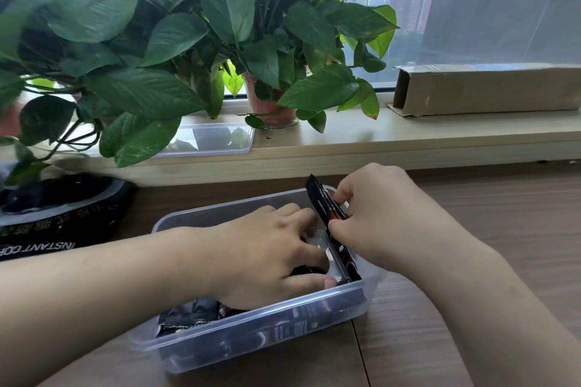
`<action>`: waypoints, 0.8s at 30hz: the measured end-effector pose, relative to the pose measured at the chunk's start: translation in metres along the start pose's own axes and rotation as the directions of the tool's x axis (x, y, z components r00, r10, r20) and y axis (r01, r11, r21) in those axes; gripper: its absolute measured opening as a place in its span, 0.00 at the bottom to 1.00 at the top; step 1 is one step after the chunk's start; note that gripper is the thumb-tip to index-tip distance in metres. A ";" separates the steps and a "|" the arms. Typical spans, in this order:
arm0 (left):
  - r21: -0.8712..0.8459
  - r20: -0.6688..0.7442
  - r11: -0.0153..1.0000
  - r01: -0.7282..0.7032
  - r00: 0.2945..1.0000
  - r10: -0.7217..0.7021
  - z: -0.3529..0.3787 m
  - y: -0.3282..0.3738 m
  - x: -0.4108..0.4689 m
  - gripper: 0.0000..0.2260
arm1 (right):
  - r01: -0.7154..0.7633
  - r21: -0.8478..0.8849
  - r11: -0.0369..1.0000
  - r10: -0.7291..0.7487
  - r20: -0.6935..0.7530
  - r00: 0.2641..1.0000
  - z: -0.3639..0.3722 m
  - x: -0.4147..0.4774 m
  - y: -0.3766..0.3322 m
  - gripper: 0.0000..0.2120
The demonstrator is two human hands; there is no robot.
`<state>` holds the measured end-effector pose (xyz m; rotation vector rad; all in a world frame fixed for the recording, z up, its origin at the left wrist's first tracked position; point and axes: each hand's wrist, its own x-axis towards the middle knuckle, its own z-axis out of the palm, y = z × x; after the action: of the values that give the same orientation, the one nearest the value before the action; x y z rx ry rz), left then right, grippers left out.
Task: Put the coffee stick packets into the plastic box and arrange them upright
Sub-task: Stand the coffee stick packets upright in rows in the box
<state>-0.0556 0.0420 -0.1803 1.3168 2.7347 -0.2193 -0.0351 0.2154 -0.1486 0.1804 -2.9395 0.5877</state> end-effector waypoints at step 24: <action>-0.004 -0.064 0.999 0.043 0.997 -0.043 0.007 -0.008 -0.002 0.18 | 0.111 0.139 0.984 -0.107 -0.034 0.994 0.000 0.017 0.018 0.05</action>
<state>-0.0603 0.0341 -0.1860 1.2874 2.8176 -0.1789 -0.0549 0.2306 -0.1530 0.3440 -2.8411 0.7751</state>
